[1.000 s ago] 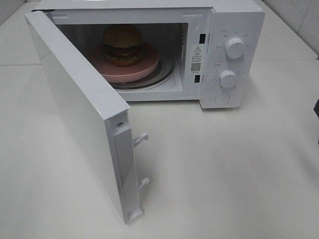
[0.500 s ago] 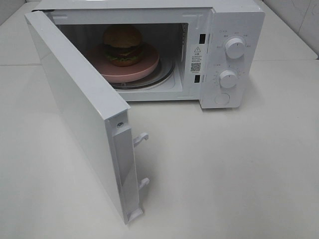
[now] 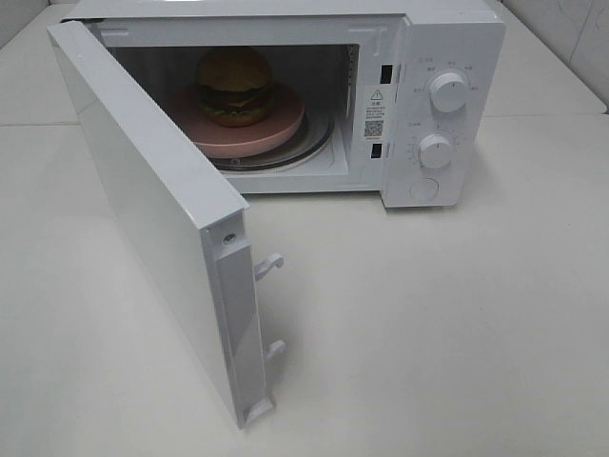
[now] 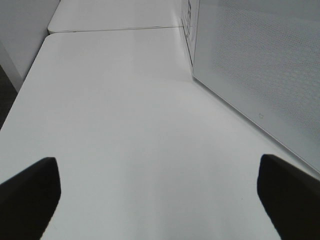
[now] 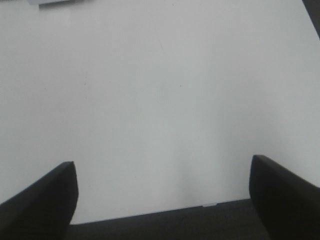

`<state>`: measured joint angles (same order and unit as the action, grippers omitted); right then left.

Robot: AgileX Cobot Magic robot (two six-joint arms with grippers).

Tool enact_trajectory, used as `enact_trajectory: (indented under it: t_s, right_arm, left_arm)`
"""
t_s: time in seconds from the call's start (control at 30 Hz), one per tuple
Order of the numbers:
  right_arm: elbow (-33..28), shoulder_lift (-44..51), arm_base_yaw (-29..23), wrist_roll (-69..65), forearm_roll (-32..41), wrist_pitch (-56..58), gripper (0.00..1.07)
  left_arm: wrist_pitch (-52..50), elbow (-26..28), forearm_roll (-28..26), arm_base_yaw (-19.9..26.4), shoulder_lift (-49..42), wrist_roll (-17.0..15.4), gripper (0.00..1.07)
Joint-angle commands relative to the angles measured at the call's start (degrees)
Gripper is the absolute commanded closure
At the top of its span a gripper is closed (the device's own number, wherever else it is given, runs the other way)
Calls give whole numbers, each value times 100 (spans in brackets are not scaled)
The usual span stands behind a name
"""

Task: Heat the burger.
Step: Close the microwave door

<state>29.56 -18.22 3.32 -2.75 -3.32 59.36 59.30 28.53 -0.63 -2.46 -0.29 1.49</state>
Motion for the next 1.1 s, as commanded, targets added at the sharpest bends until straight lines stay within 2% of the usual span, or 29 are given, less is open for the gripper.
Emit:
enact_trajectory:
  t_s: [0.03,0.17,0.47,0.5,0.57,1.1]
  right_arm:
    - [-74,407,40,155,69,109,18]
    - [-92,1117,34,556,430,115,18]
    - [-92,1971,34,619,470,115,17]
    - [-92,1971,34,619,470,115,17]
    - [-92,1965,17,642,487,126,9]
    - [-92,1965,17,619,476,115,9]
  left_arm:
    - [-23,-11,-29,-17,-109,-17,4]
    - [-23,-11,-29,-17,-109,-17,4]
    - [-23,-11,-29,-17,-109,-17,4]
    - [-23,-11,-29,-17,-109,-17,4]
    - [-23,-11,-29,-17,-109,-17,4]
    - [-23,-11,-29,-17,-103,-17,4]
